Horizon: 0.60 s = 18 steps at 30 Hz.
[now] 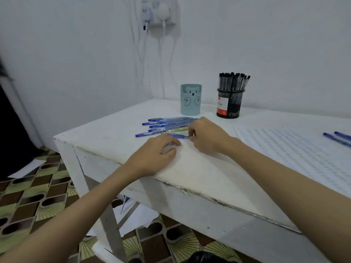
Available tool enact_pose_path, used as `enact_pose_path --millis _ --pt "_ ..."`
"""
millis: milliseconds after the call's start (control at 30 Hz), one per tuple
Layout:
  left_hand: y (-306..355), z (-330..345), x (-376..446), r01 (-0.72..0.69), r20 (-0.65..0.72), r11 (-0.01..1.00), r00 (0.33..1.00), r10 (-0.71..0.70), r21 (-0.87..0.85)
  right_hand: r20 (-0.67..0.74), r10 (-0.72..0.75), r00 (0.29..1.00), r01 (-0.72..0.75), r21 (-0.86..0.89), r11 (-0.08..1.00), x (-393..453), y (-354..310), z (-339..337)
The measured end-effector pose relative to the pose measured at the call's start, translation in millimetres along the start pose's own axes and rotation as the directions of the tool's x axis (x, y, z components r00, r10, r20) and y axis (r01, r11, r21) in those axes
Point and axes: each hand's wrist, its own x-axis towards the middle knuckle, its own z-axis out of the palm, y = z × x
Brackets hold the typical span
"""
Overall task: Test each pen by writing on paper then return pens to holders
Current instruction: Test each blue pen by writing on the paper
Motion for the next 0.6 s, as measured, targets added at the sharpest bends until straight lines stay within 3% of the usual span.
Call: enact_pose_path --millis 133,267,433,600 --pt "-2 -1 1 -0.019 0.005 1.0 1.0 0.019 0.017 0.027 0.038 0.999 -0.041 0.143 0.989 -1 7 -9" --pt "7 -1 7 -0.063 0.013 0.996 0.998 0.062 0.066 0.011 0.18 0.984 -0.171 0.371 0.913 -13 32 -37" --pt "50 16 26 -0.191 0.089 0.98 0.979 0.186 0.052 0.07 0.376 0.924 -0.287 0.777 0.561 -45 69 -78" --pt "101 51 54 -0.296 0.141 0.955 0.945 0.296 -0.019 0.253 0.463 0.85 -0.337 0.935 0.108 -87 111 -109"
